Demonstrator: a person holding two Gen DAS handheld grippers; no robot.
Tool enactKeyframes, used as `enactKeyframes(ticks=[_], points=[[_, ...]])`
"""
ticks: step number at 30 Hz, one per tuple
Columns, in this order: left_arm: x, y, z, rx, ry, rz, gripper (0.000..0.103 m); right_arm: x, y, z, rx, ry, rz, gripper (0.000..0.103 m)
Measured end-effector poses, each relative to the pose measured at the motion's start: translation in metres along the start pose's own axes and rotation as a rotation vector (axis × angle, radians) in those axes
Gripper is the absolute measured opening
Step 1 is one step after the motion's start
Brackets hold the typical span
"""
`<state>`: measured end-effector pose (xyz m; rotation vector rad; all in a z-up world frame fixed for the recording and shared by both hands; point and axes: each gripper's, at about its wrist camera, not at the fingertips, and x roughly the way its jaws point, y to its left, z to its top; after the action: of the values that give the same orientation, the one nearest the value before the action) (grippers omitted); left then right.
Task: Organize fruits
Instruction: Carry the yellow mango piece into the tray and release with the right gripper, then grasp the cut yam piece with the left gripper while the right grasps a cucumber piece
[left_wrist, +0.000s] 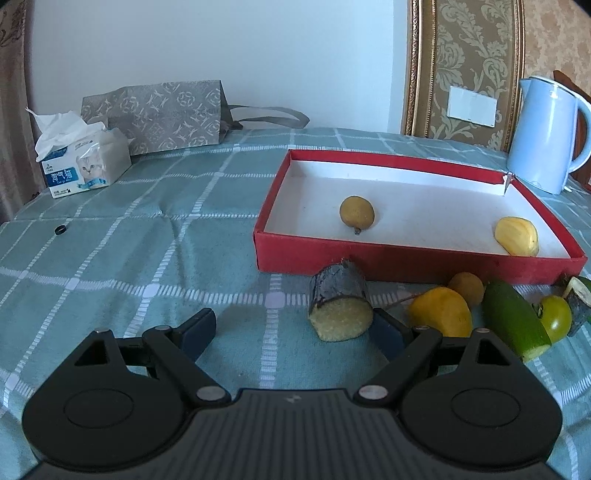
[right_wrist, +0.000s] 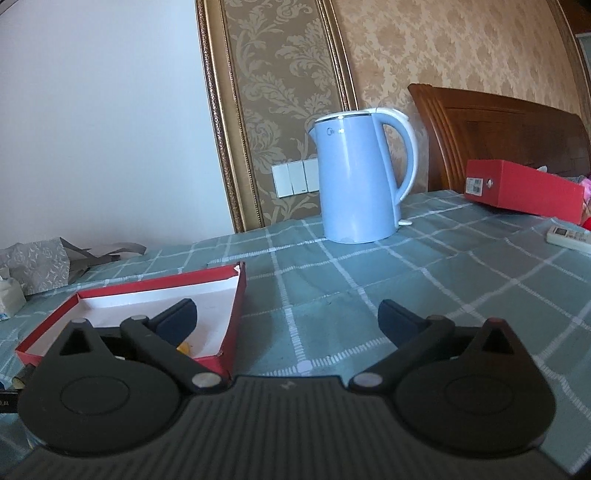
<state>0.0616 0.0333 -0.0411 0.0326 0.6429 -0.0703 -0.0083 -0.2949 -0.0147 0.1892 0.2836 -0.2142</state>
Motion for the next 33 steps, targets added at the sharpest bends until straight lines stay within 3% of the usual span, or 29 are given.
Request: enactKeyframes(ticks=[8, 11, 18, 19, 33], points=[[0.003, -0.003, 0.002, -0.003, 0.001, 0.005, 0.090, -0.001, 0.010, -0.003, -0.069, -0.016, -0.040, 0.103], [0.001, -0.004, 0.002, -0.005, -0.009, 0.001, 0.079, -0.003, 0.014, -0.003, -0.091, -0.028, -0.049, 0.103], [-0.003, -0.006, 0.001, 0.013, -0.034, -0.018, 0.036, -0.006, 0.017, -0.004, -0.116, -0.049, -0.051, 0.103], [-0.003, -0.004, 0.001, 0.009, -0.036, -0.018, 0.034, -0.007, 0.017, -0.004, -0.119, -0.050, -0.051, 0.103], [-0.004, 0.004, 0.000, -0.021, -0.039, -0.039, 0.034, -0.021, 0.010, -0.006, -0.146, -0.043, -0.068, 0.102]])
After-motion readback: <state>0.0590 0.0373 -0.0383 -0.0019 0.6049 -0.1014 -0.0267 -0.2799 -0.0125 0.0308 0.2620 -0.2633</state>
